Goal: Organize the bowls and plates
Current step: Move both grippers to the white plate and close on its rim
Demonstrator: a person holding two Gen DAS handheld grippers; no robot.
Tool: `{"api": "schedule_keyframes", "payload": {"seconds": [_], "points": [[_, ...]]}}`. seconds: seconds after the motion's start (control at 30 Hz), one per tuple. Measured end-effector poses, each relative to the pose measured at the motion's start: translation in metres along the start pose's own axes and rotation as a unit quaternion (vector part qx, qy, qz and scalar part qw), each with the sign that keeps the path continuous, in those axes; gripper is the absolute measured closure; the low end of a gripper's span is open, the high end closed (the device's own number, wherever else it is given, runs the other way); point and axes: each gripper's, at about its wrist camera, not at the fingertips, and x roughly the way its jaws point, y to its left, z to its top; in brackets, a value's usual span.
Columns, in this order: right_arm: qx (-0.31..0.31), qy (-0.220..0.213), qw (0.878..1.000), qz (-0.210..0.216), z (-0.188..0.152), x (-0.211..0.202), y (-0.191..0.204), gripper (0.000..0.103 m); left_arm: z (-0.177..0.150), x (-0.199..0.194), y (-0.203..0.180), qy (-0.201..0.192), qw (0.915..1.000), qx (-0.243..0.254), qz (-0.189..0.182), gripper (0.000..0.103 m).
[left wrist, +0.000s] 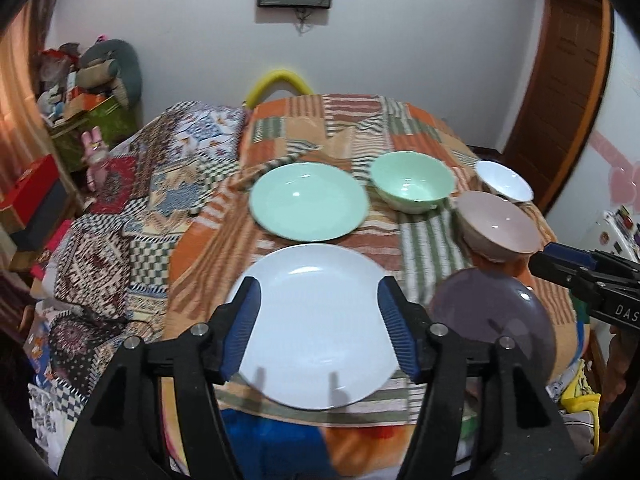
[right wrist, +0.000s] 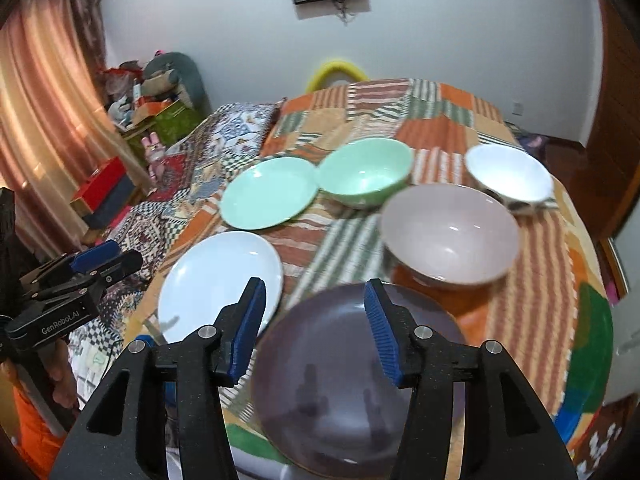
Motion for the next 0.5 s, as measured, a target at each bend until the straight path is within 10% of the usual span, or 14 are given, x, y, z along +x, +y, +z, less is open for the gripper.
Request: {"api": "schedule_keyframes", "payload": {"seconds": [0.5], "points": [[-0.031, 0.068, 0.997, 0.021, 0.010, 0.069, 0.033, 0.055, -0.025, 0.052, 0.084, 0.064, 0.9935, -0.089, 0.031, 0.037]]}}
